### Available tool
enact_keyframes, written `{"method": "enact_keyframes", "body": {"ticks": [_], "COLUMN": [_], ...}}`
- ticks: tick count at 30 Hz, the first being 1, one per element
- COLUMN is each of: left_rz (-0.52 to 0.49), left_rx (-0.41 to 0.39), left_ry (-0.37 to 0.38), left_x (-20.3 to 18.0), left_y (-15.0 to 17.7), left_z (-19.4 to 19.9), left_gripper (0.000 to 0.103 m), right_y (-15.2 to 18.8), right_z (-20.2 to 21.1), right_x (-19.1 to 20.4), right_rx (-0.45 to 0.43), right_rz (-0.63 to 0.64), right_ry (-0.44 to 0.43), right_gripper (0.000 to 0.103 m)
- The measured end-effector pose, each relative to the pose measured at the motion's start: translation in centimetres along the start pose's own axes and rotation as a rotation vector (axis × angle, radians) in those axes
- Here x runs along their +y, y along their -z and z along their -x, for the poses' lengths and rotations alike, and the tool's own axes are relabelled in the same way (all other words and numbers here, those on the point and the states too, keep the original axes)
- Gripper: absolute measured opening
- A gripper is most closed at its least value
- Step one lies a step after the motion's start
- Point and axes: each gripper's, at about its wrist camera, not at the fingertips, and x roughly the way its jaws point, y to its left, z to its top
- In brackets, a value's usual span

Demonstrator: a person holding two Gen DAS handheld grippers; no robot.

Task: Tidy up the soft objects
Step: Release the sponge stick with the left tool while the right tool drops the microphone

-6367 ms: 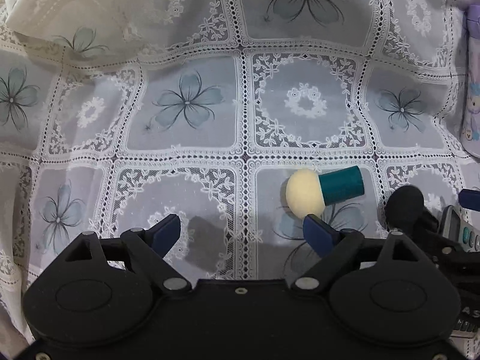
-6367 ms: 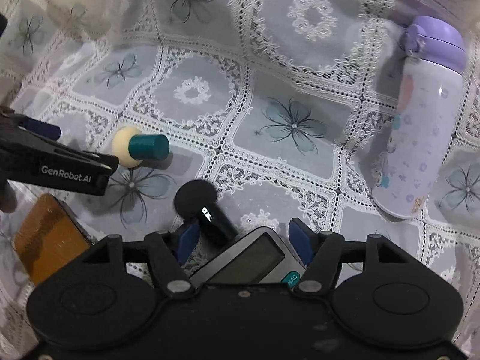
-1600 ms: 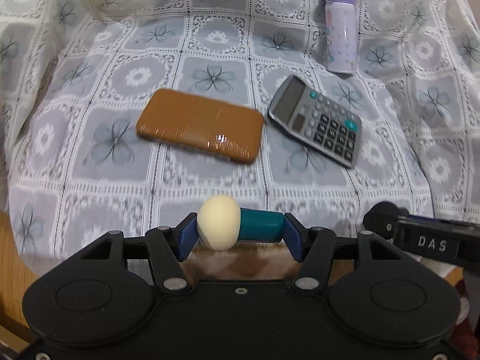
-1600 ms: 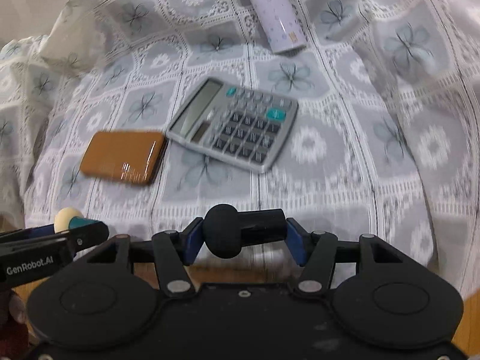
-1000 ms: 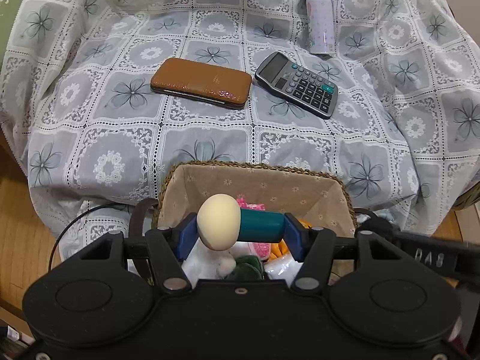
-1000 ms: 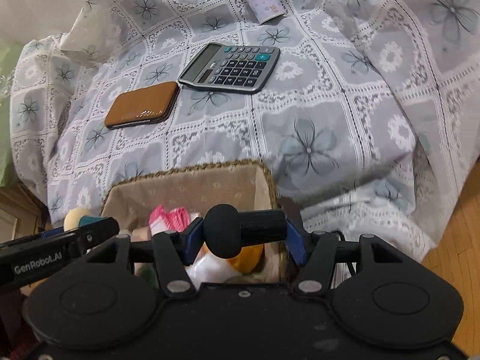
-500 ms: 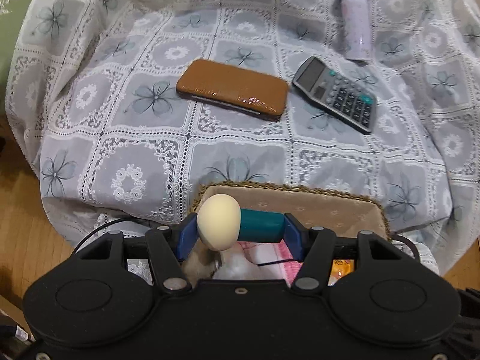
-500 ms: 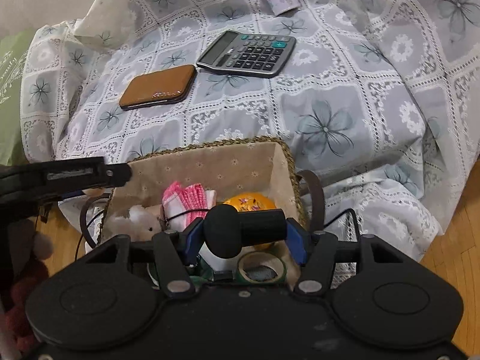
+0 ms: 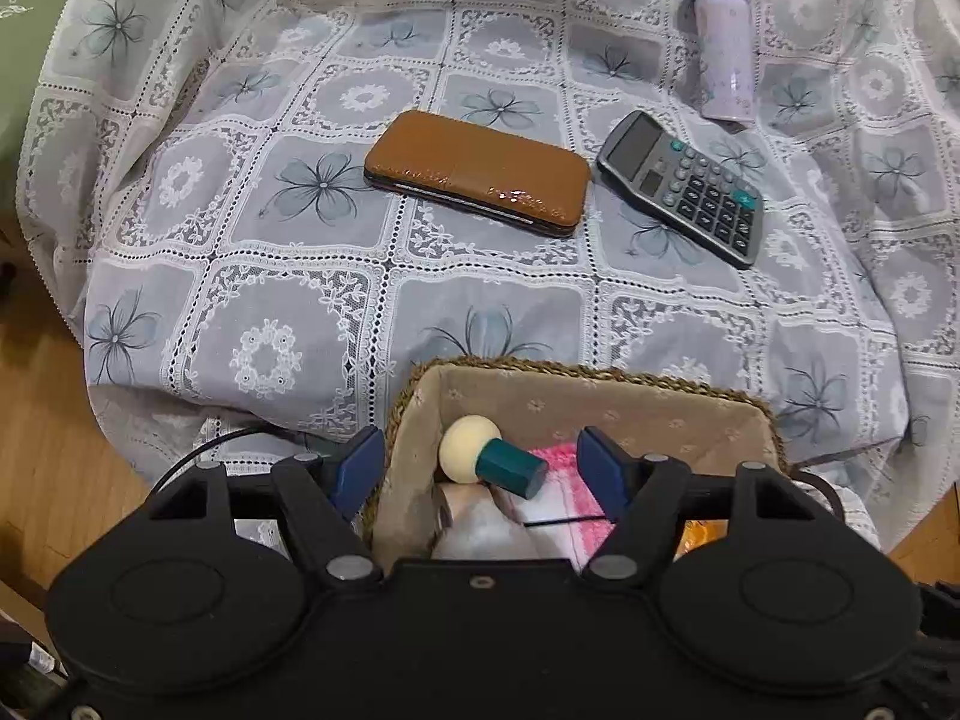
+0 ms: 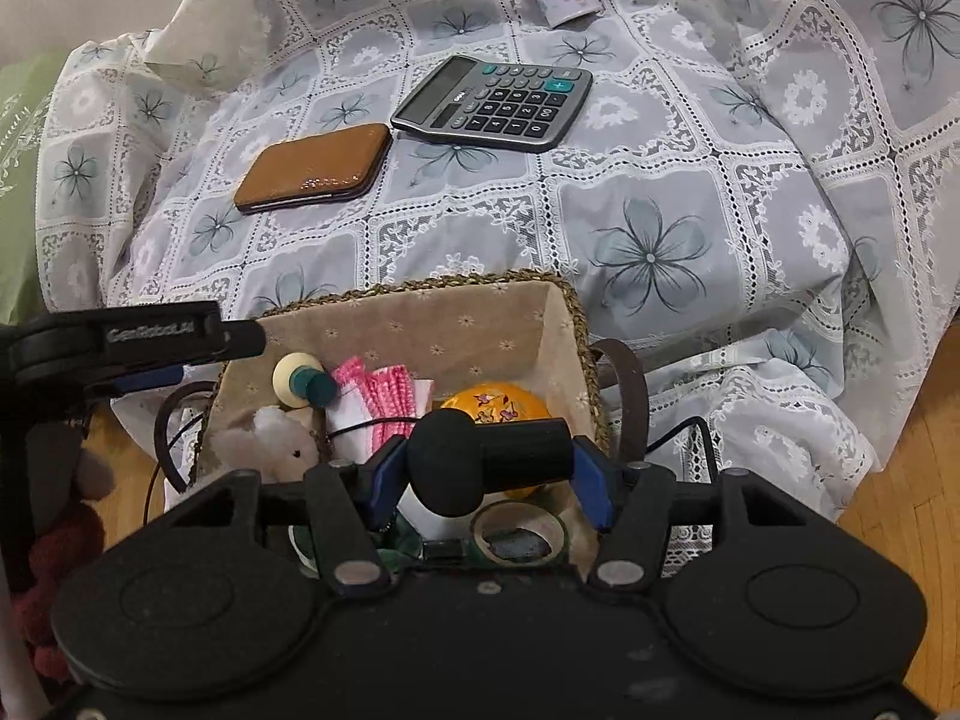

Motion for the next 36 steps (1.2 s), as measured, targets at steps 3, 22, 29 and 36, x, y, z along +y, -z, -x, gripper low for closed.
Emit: {"method": "enact_keyframes", "body": {"ticks": [3, 22, 29, 36], "left_rz": [-0.021, -0.074, -0.04, -0.032], "left_rx": [-0.023, -0.055, -0.038, -0.019], "left_ry": [-0.007, -0.022, -0.037, -0.035], "left_x": [-0.5, -2.2, -1.3, -1.1], "left_y": [0.7, 6.3, 7.1, 7.5], "left_z": [0.9, 3.6, 3.5, 3.1], "left_gripper": [0.068, 0.079, 0.079, 0.079], "right_y": [0.1, 0.3, 0.1, 0.2], "right_z": [0.0, 0.6, 0.7, 0.9], "right_x": [-0.3, -0.7, 0.0, 0.3], "right_rx": [0.002, -0.021, -0.036, -0.041], "right_rz": [-0.007, -0.035, -0.004, 0.01], "right_ry": [0.0, 0.009, 0.01, 0.01], "right_gripper": [0.057, 0.058, 0.058, 0.06]}}
